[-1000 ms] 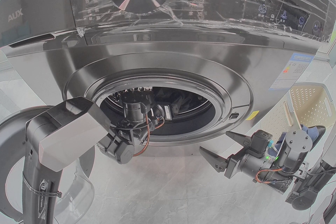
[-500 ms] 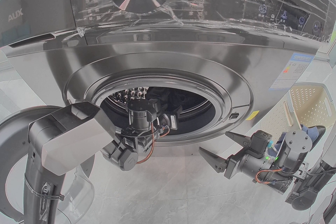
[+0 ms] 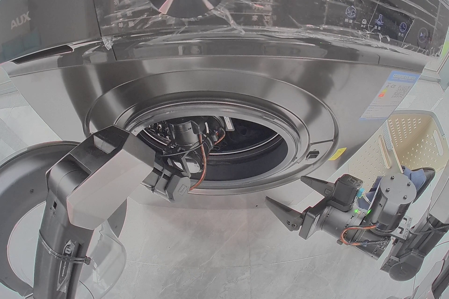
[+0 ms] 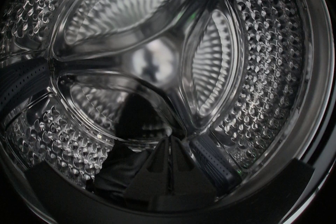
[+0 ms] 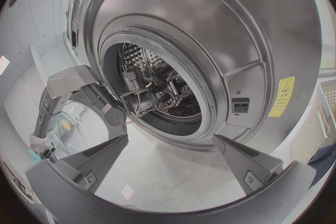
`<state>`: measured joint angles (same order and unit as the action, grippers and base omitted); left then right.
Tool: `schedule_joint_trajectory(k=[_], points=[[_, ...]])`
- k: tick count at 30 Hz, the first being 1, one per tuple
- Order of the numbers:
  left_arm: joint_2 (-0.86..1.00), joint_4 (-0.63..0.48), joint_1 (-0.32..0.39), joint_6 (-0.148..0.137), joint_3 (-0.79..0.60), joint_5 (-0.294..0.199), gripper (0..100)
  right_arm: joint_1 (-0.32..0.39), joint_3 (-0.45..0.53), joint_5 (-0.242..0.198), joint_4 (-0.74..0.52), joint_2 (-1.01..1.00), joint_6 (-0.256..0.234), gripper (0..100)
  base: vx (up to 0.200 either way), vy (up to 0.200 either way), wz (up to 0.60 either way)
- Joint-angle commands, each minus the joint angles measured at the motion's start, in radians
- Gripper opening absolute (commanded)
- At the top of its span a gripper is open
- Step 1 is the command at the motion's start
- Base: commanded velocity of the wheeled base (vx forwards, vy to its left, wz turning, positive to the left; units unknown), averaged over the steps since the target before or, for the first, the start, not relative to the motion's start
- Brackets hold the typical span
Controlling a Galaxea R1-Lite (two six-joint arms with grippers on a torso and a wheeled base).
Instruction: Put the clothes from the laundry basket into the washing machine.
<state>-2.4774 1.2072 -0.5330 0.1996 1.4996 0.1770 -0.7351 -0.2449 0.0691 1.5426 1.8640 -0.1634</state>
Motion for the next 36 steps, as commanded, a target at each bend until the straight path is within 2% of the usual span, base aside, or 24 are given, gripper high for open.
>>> schedule_joint_trajectory(k=[1, 5, 6, 12, 14, 15, 17, 23, 27, 30, 31, 36], points=[[-0.029, 0.009, 0.004, 0.0, 0.036, 0.007, 0, -0.001, -0.001, 0.0, 0.001, 0.001, -0.001, 100, 0.0, 0.0, 0.0], [-0.009, 0.008, -0.005, 0.0, -0.009, 0.012, 0, -0.001, -0.001, 0.0, 0.001, 0.001, -0.005, 100, 0.0, 0.0, 0.0], [0.009, 0.002, -0.009, 0.0, -0.032, 0.012, 100, -0.001, -0.001, 0.0, 0.001, 0.003, -0.005, 100, 0.0, 0.0, 0.0], [0.057, -0.083, -0.03, -0.006, -0.137, 0.012, 100, -0.004, -0.001, 0.0, 0.001, 0.014, -0.007, 100, 0.0, 0.0, 0.0], [0.055, -0.103, -0.033, -0.012, -0.147, 0.012, 100, -0.006, -0.001, 0.0, 0.001, 0.018, -0.007, 100, 0.0, 0.0, 0.0], [0.051, -0.112, -0.033, -0.028, -0.15, 0.01, 100, -0.006, -0.001, 0.0, 0.001, 0.02, -0.007, 100, 0.0, 0.0, 0.0], [0.043, -0.115, -0.035, -0.037, -0.15, 0.009, 100, -0.006, -0.001, 0.0, 0.001, 0.023, -0.007, 100, 0.0, 0.0, 0.0], [0.048, -0.097, -0.045, -0.042, -0.206, 0.009, 100, -0.004, 0.001, 0.0, 0.001, 0.023, -0.007, 100, 0.0, 0.0, 0.0], [0.173, -0.072, -0.082, -0.055, -0.389, 0.009, 100, -0.006, 0.004, 0.001, 0.001, 0.023, -0.007, 100, 0.0, 0.0, 0.0], [0.287, -0.043, -0.136, -0.058, -0.555, 0.007, 100, -0.004, 0.018, -0.002, 0.001, 0.018, -0.007, 100, 0.0, 0.0, 0.0], [0.293, -0.043, -0.139, -0.058, -0.562, 0.006, 100, -0.004, 0.019, -0.002, 0.001, 0.017, -0.007, 100, 0.0, 0.0, 0.0], [0.457, 0.091, -0.251, -0.058, -0.871, -0.002, 100, -0.004, 0.078, -0.009, 0.001, 0.003, -0.001, 100, 0.0, 0.0, 0.0]])
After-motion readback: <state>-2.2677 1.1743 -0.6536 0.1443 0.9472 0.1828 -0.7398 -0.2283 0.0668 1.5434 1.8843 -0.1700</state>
